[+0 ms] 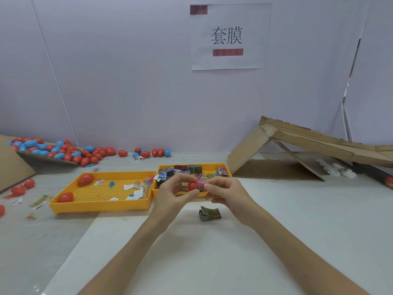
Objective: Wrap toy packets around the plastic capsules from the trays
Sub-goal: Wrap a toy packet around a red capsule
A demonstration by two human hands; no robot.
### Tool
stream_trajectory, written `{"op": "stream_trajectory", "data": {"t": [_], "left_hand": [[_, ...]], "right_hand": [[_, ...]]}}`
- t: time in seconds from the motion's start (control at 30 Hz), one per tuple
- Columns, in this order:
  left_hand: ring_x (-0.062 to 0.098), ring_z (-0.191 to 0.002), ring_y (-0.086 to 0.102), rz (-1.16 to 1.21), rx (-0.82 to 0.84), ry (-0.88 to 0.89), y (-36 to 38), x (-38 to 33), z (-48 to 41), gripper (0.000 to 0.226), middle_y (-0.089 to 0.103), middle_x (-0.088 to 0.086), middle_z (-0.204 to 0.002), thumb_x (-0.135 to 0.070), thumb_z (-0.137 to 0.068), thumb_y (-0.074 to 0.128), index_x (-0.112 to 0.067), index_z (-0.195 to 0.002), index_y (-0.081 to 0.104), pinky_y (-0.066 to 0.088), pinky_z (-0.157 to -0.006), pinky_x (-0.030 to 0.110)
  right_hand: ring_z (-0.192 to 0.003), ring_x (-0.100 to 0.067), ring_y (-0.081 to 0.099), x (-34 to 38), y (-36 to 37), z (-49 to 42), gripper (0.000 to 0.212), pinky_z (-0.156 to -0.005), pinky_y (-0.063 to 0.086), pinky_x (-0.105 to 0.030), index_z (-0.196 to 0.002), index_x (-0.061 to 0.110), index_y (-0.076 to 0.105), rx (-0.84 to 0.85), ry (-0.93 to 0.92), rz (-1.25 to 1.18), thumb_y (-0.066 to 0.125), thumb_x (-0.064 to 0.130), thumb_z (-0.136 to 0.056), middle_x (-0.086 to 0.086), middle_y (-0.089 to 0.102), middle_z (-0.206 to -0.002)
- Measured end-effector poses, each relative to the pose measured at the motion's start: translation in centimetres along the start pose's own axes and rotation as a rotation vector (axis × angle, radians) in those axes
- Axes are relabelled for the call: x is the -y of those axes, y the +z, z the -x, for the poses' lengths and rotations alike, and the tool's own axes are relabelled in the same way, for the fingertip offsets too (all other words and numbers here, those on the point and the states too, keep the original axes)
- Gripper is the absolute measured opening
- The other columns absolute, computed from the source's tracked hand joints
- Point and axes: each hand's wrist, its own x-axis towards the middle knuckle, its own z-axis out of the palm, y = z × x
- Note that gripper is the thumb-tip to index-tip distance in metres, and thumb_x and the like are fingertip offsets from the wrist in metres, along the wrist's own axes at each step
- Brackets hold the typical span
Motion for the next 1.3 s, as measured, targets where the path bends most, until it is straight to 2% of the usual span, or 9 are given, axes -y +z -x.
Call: {"op": "stream_trajectory", "data": {"t": [0.17,0.27,0.37,0.47,0.6,0.87,1.0,1.17,1.3], "left_hand": [[0.012,-0.085,0.071,-0.002,-0.037,-0.012,-0.03,0.03,-0.13,0.014,0.074,-0.006,-0.094,-0.018,-0.086,0.079,-0.029,-0.092,0.072,0.057,-0.074,0.023],[0.013,-0.086,0.072,0.021,-0.027,-0.032,-0.16,0.01,-0.17,0.018,0.075,-0.004,-0.094,-0.013,-0.086,0.078,-0.030,-0.089,0.073,0.058,-0.075,0.023],[0.014,-0.087,0.073,0.058,-0.025,-0.044,-0.16,-0.16,-0.13,0.019,0.076,-0.003,-0.094,-0.012,-0.086,0.078,-0.031,-0.088,0.073,0.056,-0.073,0.022],[0.012,-0.087,0.073,0.087,-0.026,-0.054,-0.34,-0.31,-0.15,0.020,0.075,-0.004,-0.094,-0.013,-0.085,0.078,-0.032,-0.087,0.074,0.056,-0.073,0.020],[0.014,-0.091,0.073,0.109,-0.030,-0.094,-0.46,-0.25,-0.19,0.022,0.075,-0.005,-0.100,-0.016,-0.082,0.082,-0.034,-0.092,0.073,0.057,-0.075,0.022],[0.020,-0.092,0.075,0.133,0.011,-0.153,-0.62,-0.21,-0.13,0.019,0.078,0.002,-0.095,-0.022,-0.076,0.085,-0.025,-0.093,0.077,0.061,-0.079,0.031],[0.020,-0.091,0.074,0.170,0.019,-0.180,-0.71,-0.31,-0.16,0.027,0.078,0.004,-0.095,-0.033,-0.067,0.085,-0.025,-0.092,0.080,0.059,-0.072,0.025],[0.024,-0.094,0.075,0.226,0.026,-0.213,-0.69,0.13,-0.19,0.030,0.078,0.005,-0.098,-0.028,-0.067,0.086,-0.022,-0.095,0.080,0.060,-0.083,0.029],[0.029,-0.098,0.075,0.299,0.050,-0.257,-0.74,0.20,-0.08,0.034,0.077,0.011,-0.102,-0.026,-0.067,0.087,-0.017,-0.099,0.080,0.060,-0.083,0.030]], "right_hand": [[-0.072,-0.015,0.069,-0.15,0.22,0.16,0.005,-0.072,0.053,-0.031,-0.090,0.007,0.076,-0.052,-0.108,0.142,0.076,0.012,-0.087,-0.005,0.073,-0.082],[-0.072,-0.012,0.065,-0.31,0.56,0.21,0.010,-0.068,0.053,-0.026,-0.082,0.014,0.072,-0.114,-0.194,0.253,0.082,0.013,-0.082,0.004,0.070,-0.081],[-0.081,-0.006,0.067,-0.30,0.66,0.15,0.024,-0.071,0.054,-0.022,-0.094,0.023,0.067,-0.149,-0.248,0.330,0.085,0.020,-0.079,0.009,0.066,-0.095],[-0.091,-0.007,0.069,-0.37,0.69,0.23,0.038,-0.078,0.059,-0.027,-0.111,0.024,0.065,-0.075,-0.228,0.321,0.085,0.019,-0.080,0.006,0.067,-0.106],[-0.091,-0.012,0.072,-0.53,0.79,0.21,0.031,-0.077,0.059,-0.028,-0.111,0.021,0.070,-0.047,-0.257,0.344,0.081,0.012,-0.083,0.003,0.073,-0.101],[-0.087,-0.012,0.073,-0.63,0.56,0.15,0.027,-0.077,0.060,-0.029,-0.102,0.028,0.073,-0.039,-0.299,0.370,0.080,0.009,-0.084,0.005,0.076,-0.095],[-0.088,-0.012,0.073,-0.69,0.57,0.15,0.027,-0.077,0.059,-0.027,-0.104,0.025,0.073,-0.030,-0.314,0.389,0.080,0.008,-0.084,0.005,0.076,-0.094],[-0.088,-0.013,0.073,-0.79,0.58,0.21,0.029,-0.078,0.059,-0.028,-0.103,0.027,0.073,-0.039,-0.331,0.386,0.080,0.007,-0.083,0.005,0.076,-0.093],[-0.087,-0.013,0.073,-0.87,0.42,0.13,0.027,-0.078,0.060,-0.029,-0.104,0.023,0.074,-0.035,-0.331,0.399,0.080,0.008,-0.083,0.004,0.077,-0.093]]}}
